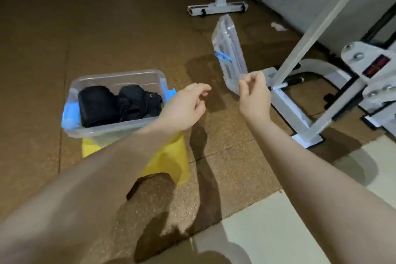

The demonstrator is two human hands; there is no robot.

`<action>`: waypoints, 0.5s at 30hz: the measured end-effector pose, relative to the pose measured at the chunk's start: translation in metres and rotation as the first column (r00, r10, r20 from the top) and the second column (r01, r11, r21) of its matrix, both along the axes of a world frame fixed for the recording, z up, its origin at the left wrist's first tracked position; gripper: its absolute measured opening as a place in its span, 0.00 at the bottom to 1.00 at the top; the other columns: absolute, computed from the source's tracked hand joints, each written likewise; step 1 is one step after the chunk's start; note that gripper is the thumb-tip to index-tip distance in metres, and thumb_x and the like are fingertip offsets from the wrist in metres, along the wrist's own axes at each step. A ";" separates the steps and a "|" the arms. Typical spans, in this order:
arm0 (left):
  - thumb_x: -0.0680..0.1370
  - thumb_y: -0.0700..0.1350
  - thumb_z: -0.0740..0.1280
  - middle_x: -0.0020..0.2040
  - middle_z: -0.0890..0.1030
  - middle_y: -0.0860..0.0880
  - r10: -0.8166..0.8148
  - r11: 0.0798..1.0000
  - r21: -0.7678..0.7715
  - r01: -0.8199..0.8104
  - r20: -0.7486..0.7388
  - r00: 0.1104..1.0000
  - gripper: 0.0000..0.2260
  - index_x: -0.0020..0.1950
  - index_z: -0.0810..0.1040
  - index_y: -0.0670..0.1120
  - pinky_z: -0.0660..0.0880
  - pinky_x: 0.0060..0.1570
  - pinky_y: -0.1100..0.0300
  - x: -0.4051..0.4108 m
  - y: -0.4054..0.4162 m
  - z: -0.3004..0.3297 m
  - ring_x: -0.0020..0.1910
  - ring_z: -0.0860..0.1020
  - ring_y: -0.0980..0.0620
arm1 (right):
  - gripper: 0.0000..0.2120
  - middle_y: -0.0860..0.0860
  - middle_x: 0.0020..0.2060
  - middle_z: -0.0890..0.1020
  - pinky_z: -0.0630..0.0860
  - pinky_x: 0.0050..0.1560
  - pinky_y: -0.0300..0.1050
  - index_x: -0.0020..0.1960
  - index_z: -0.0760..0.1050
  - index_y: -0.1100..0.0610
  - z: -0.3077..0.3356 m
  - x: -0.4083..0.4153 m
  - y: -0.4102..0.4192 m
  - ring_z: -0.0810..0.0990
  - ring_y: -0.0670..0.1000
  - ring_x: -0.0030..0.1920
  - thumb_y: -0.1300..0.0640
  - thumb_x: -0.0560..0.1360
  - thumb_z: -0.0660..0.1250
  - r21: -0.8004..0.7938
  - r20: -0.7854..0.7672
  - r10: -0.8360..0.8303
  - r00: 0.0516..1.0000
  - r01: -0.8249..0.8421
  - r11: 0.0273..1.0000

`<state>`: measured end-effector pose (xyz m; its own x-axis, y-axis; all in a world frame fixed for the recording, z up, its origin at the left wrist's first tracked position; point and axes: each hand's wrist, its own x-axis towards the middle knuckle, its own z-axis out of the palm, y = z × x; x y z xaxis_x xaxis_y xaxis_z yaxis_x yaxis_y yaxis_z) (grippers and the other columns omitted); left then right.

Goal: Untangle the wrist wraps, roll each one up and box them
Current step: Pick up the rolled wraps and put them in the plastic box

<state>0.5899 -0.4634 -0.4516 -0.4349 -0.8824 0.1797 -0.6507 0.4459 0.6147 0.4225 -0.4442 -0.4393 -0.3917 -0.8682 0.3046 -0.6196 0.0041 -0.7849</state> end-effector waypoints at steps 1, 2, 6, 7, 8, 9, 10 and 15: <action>0.79 0.38 0.59 0.62 0.76 0.49 0.027 0.999 -0.023 -0.028 -0.012 1.000 0.18 0.69 0.70 0.45 0.71 0.53 0.60 0.013 0.000 0.014 0.49 0.75 0.54 | 0.03 0.47 0.40 0.74 0.70 0.45 0.42 0.48 0.65 0.55 0.017 0.010 -0.005 0.74 0.47 0.42 0.58 0.80 0.59 -0.013 0.147 -0.017 0.989 0.019 1.000; 0.79 0.38 0.58 0.63 0.76 0.48 0.057 0.998 -0.040 -0.058 -0.021 0.998 0.18 0.69 0.71 0.44 0.71 0.56 0.59 0.027 0.000 0.026 0.54 0.76 0.52 | 0.05 0.47 0.39 0.73 0.70 0.45 0.39 0.46 0.65 0.54 0.030 0.022 -0.009 0.73 0.46 0.42 0.59 0.80 0.59 -0.019 0.288 -0.026 0.957 0.033 0.999; 0.81 0.39 0.57 0.64 0.74 0.44 0.218 0.973 -0.071 -0.221 -0.042 0.975 0.16 0.69 0.71 0.43 0.67 0.62 0.55 0.091 -0.003 0.051 0.64 0.71 0.46 | 0.12 0.56 0.41 0.77 0.71 0.40 0.41 0.36 0.64 0.55 0.067 0.073 -0.023 0.73 0.49 0.38 0.64 0.78 0.57 -0.067 0.662 0.060 0.747 -0.020 0.998; 0.81 0.40 0.57 0.65 0.73 0.43 0.282 0.954 -0.092 -0.286 -0.054 0.958 0.16 0.69 0.70 0.43 0.66 0.63 0.54 0.107 -0.003 0.054 0.65 0.70 0.44 | 0.14 0.55 0.41 0.79 0.71 0.37 0.39 0.35 0.65 0.56 0.074 0.086 -0.025 0.73 0.48 0.36 0.65 0.78 0.55 -0.060 0.744 0.077 0.664 -0.048 0.997; 0.81 0.41 0.57 0.66 0.72 0.42 0.364 0.923 -0.114 -0.369 -0.063 0.929 0.16 0.69 0.70 0.42 0.64 0.64 0.53 0.123 -0.003 0.055 0.66 0.68 0.42 | 0.14 0.54 0.42 0.80 0.70 0.33 0.36 0.37 0.67 0.56 0.078 0.098 -0.025 0.73 0.46 0.34 0.64 0.80 0.54 -0.043 0.822 0.078 0.564 -0.075 0.996; 0.82 0.42 0.57 0.68 0.70 0.41 0.457 0.878 -0.128 -0.461 -0.065 0.887 0.16 0.69 0.70 0.42 0.62 0.65 0.53 0.137 -0.003 0.055 0.67 0.65 0.41 | 0.12 0.54 0.43 0.81 0.70 0.30 0.34 0.40 0.69 0.57 0.080 0.110 -0.025 0.73 0.46 0.32 0.64 0.80 0.53 -0.012 0.874 0.064 0.481 -0.111 0.994; 0.82 0.44 0.56 0.70 0.67 0.41 0.547 0.826 -0.125 -0.549 -0.055 0.835 0.17 0.70 0.69 0.42 0.60 0.66 0.52 0.150 -0.002 0.055 0.69 0.63 0.41 | 0.11 0.55 0.44 0.82 0.71 0.28 0.34 0.44 0.71 0.58 0.079 0.121 -0.024 0.74 0.46 0.31 0.64 0.80 0.53 0.025 0.902 0.050 0.430 -0.168 0.986; 0.83 0.51 0.53 0.73 0.64 0.38 0.738 0.650 0.186 -0.736 0.077 0.671 0.24 0.75 0.58 0.41 0.60 0.68 0.49 0.202 0.001 0.026 0.71 0.62 0.38 | 0.13 0.56 0.40 0.80 0.73 0.26 0.39 0.58 0.70 0.59 0.034 0.152 -0.028 0.77 0.48 0.27 0.69 0.77 0.55 0.295 0.791 -0.090 0.605 -0.248 0.923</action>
<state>0.7918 -0.4627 -0.4258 0.3737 -0.9273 -0.0216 -0.7114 -0.3015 0.6348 0.5747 -0.4723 -0.4055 -0.2525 -0.8799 -0.4025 0.2179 0.3536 -0.9097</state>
